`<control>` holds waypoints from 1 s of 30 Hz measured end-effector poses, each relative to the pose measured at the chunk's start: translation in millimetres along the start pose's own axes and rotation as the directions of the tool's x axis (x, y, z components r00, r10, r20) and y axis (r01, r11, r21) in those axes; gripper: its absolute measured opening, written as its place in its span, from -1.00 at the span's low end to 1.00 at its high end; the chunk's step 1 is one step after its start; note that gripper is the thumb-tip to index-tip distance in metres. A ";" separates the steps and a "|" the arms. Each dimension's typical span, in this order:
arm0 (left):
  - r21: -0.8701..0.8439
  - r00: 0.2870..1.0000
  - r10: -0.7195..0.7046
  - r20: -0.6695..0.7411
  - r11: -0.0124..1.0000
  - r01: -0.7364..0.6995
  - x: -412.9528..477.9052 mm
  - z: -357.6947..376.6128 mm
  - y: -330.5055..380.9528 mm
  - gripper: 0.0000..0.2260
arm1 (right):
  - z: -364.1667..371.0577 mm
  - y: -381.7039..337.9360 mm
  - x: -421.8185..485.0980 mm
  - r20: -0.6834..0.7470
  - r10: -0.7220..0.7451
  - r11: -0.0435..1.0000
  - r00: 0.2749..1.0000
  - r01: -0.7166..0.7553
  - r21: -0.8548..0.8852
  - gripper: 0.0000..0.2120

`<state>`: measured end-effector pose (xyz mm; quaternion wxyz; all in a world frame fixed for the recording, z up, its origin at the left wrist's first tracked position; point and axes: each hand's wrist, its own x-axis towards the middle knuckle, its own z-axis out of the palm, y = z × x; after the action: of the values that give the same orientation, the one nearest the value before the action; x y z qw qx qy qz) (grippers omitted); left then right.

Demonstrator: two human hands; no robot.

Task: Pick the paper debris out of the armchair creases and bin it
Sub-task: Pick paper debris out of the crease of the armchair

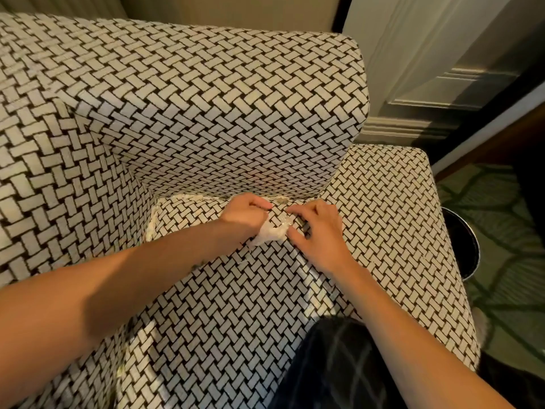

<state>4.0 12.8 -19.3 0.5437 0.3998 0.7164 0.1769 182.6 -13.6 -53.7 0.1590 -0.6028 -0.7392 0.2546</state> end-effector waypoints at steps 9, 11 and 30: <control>0.140 0.990 0.076 0.116 0.986 -0.092 1.8 -6.8 6.3 -0.83 | 4.1 0.5 17.3 -0.032 0.016 1.000 0.999 -0.015 0.018 -0.82; 0.132 0.991 0.058 0.116 0.989 -0.074 3.5 -7.2 5.5 -0.79 | 3.9 -1.3 22.0 0.000 0.016 1.000 1.000 -0.016 -0.003 -0.66; 0.082 0.991 0.049 0.124 0.995 -0.060 5.1 -8.3 5.4 -0.82 | 3.0 -5.7 25.5 0.007 -0.164 0.986 0.986 0.164 0.012 -0.92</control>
<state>-2.1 21.5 -16.0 0.5637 0.4523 0.6776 0.1362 170.7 9.9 -54.8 0.1800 -0.5381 -0.7855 0.2470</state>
